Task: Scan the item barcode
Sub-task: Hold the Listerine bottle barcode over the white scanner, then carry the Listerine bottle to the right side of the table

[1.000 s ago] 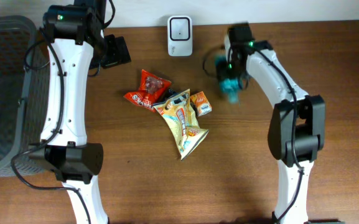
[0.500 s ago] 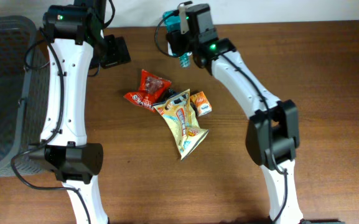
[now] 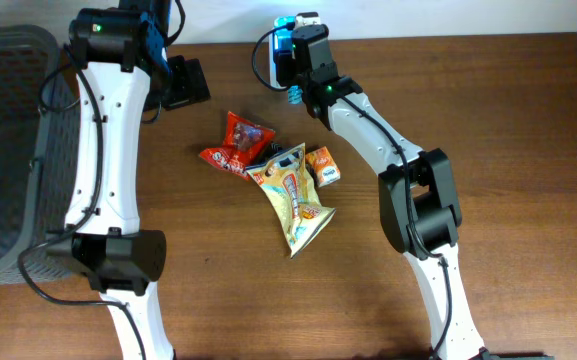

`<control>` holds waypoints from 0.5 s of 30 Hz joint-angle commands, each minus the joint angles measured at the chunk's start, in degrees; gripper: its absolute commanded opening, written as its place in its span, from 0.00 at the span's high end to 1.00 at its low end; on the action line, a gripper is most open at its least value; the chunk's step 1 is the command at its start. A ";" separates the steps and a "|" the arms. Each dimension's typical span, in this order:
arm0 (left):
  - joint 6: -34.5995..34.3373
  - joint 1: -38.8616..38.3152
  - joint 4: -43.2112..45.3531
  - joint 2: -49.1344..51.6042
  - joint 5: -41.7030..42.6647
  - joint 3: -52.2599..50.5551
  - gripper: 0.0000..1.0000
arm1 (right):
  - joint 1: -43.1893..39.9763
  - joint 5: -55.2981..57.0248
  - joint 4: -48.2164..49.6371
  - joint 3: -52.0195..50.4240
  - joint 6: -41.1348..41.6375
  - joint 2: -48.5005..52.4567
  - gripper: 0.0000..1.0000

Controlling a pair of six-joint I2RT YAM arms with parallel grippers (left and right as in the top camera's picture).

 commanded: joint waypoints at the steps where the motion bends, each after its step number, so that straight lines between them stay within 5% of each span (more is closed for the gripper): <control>1: -0.50 -0.15 -0.07 -0.90 0.44 -0.07 0.01 | -0.15 1.60 0.83 1.53 2.14 -1.84 0.43; 8: -0.50 -0.44 -0.07 -0.90 0.42 -0.07 0.01 | -2.73 12.72 -4.72 1.64 2.34 -9.94 0.43; 15: -0.50 -0.50 -0.09 -0.90 0.42 -0.07 0.01 | -14.21 17.57 -21.44 1.64 7.06 -18.23 0.42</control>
